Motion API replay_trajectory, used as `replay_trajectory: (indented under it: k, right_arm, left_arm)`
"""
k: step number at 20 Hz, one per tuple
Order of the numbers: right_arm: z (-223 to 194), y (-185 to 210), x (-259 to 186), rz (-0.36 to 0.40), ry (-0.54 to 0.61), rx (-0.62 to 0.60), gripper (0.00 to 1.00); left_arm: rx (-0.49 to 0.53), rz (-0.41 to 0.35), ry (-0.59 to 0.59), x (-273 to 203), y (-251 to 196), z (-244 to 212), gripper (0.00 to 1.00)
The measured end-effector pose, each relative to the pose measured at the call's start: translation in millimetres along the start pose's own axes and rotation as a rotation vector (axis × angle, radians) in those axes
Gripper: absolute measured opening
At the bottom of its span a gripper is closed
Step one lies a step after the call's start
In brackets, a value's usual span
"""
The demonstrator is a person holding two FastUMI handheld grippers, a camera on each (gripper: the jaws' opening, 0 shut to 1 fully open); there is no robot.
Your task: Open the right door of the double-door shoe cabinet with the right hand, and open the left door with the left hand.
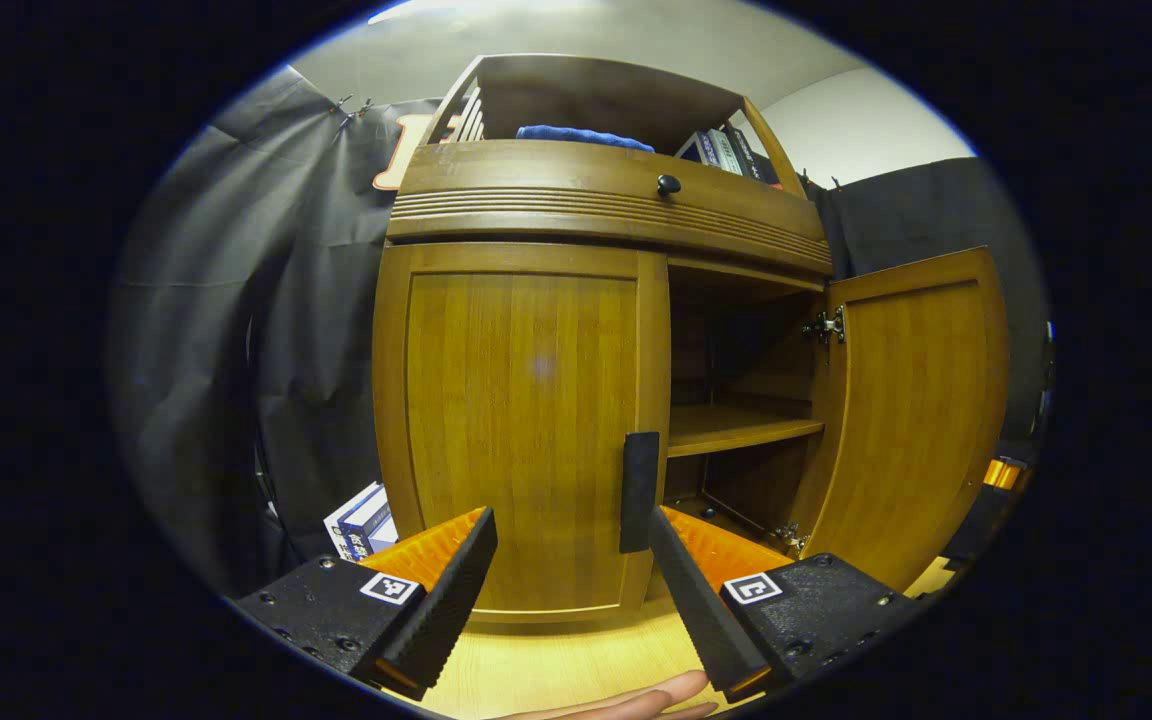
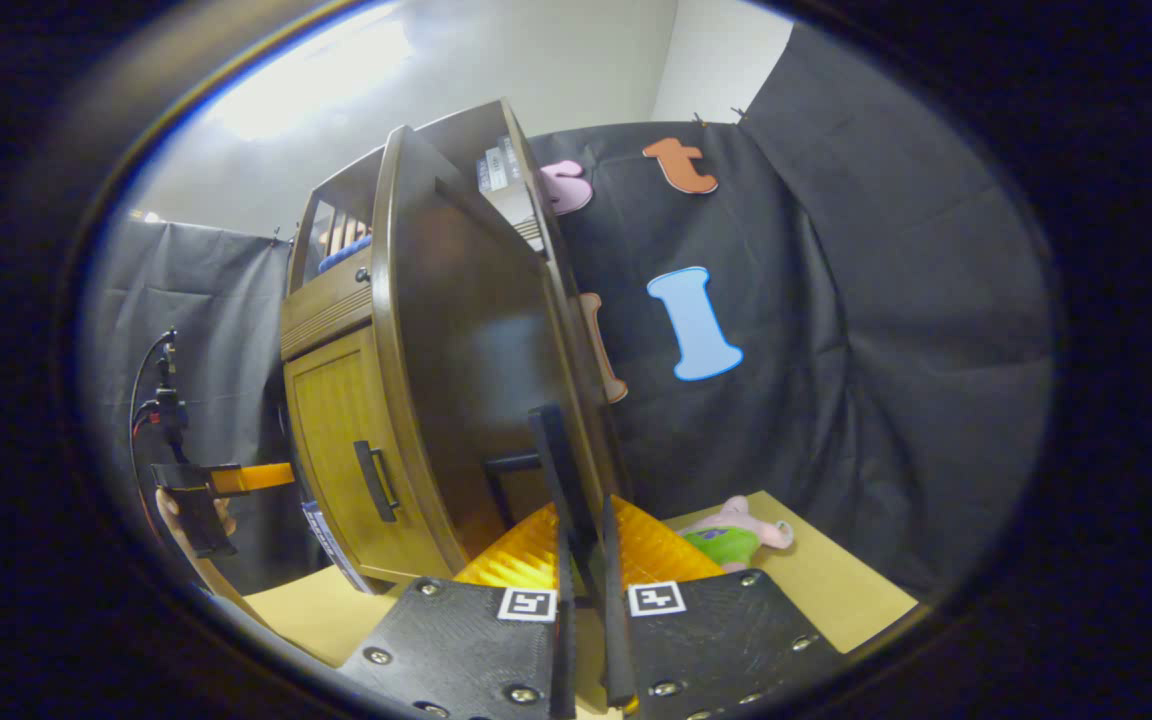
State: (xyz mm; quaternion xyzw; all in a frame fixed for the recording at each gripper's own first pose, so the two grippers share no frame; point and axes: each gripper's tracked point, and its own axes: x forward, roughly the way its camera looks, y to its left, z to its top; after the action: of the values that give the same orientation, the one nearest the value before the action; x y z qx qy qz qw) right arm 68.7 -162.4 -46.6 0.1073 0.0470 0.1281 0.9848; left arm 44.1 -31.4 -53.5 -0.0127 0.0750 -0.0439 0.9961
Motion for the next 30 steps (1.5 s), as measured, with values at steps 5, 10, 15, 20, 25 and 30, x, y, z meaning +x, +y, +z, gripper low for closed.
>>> replay_trajectory:
  k: [5,10,15,20,25,30]
  right_arm:
    - [5,-20,-2,0.021,-0.004,-0.023,0.12]
    - [6,-27,-5,0.036,0.000,-0.037,0.12]
    - [18,-45,-47,-0.049,-0.073,-0.066,0.44]
    - [59,-35,-90,-0.140,-0.200,-0.027,0.54]
    - [87,1,-115,-0.163,-0.233,0.002,0.72]
    - [88,42,-127,-0.176,-0.252,-0.019,0.93]
  left_arm:
    - [-0.034,-0.033,-0.007,7,-11,1,0.92]
    - [-0.051,-0.064,-0.033,20,-23,1,0.91]
    - [-0.107,-0.039,-0.063,41,-16,0,0.91]
    - [-0.133,-0.055,-0.013,62,-24,-21,0.95]
    - [-0.067,-0.073,-0.075,84,-38,-21,0.95]
    - [-0.107,-0.102,-0.026,107,-53,-45,0.85]
